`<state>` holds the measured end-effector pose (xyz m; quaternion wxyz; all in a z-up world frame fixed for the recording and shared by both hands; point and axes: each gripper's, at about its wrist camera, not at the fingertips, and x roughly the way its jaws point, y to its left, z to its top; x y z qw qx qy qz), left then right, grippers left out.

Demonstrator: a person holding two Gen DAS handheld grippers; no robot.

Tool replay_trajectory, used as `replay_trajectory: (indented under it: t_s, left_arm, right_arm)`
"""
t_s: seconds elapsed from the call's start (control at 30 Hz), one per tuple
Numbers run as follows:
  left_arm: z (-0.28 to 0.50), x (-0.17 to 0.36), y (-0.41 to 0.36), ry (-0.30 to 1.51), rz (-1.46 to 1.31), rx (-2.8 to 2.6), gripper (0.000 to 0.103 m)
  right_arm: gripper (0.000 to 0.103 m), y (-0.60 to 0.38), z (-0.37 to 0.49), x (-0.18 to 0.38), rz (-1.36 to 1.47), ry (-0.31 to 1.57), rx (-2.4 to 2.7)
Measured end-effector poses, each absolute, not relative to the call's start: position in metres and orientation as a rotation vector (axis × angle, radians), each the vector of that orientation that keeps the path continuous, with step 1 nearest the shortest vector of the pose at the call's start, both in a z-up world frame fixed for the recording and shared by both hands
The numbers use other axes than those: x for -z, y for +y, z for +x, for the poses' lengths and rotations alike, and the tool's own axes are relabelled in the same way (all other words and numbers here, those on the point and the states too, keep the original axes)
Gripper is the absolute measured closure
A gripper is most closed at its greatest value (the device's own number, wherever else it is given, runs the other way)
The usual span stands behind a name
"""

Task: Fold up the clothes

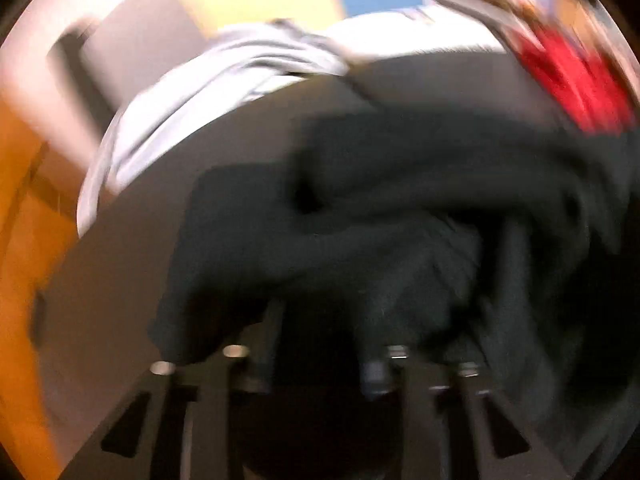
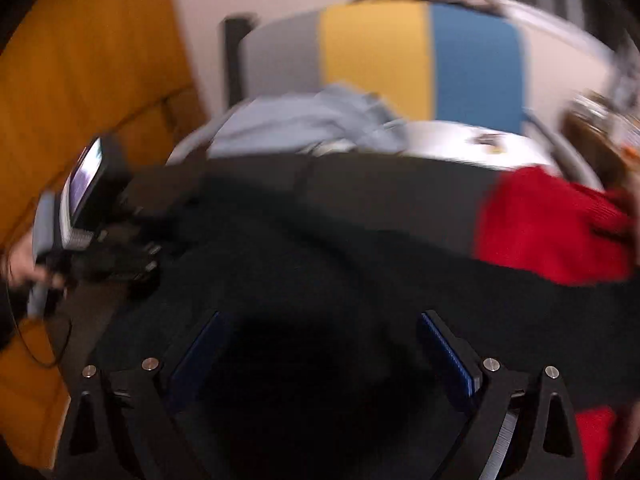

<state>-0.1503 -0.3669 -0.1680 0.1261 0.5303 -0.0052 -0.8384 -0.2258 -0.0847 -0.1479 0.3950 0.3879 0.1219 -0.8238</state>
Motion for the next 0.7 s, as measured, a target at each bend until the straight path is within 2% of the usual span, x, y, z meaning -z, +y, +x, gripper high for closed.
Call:
replay_trajectory:
  t_s: [0.13,0.2,0.27,0.37,0.47,0.5,0.6,0.7]
  left_arm:
    - [-0.085,0.153,-0.455,0.676,1.177,2.364,0.096]
    - [-0.04,0.157,-0.482,0.912,1.031,2.303,0.097]
    - [0.024,0.17,-0.505,1.109,0.888,2.181,0.097]
    - [0.092,0.196,-0.516,1.272,0.818,2.035,0.095]
    - [0.154,0.219,-0.518,1.463,0.724,1.95,0.085]
    - [0.17,0.217,-0.519,1.486,0.694,1.918,0.084]
    - [0.186,0.19,-0.515,1.312,0.696,1.893,0.082]
    - [0.165,0.149,-0.499,1.152,0.686,2.083,0.078]
  right_arm:
    - [0.005,-0.106,-0.234,0.193,1.054,0.411,2.071]
    - [0.001,-0.099,-0.231,0.194,1.037,0.385,2.082]
    - [0.0,-0.097,-0.234,0.193,1.052,0.359,2.076]
    - [0.0,-0.1,-0.233,0.195,1.057,0.367,2.078]
    - [0.0,-0.103,-0.228,0.198,1.048,0.416,2.09]
    - [0.0,-0.103,-0.228,0.199,1.047,0.419,2.091]
    - [0.0,-0.099,-0.237,0.198,1.056,0.382,2.075]
    - [0.0,-0.097,-0.25,0.194,1.074,0.3,2.034]
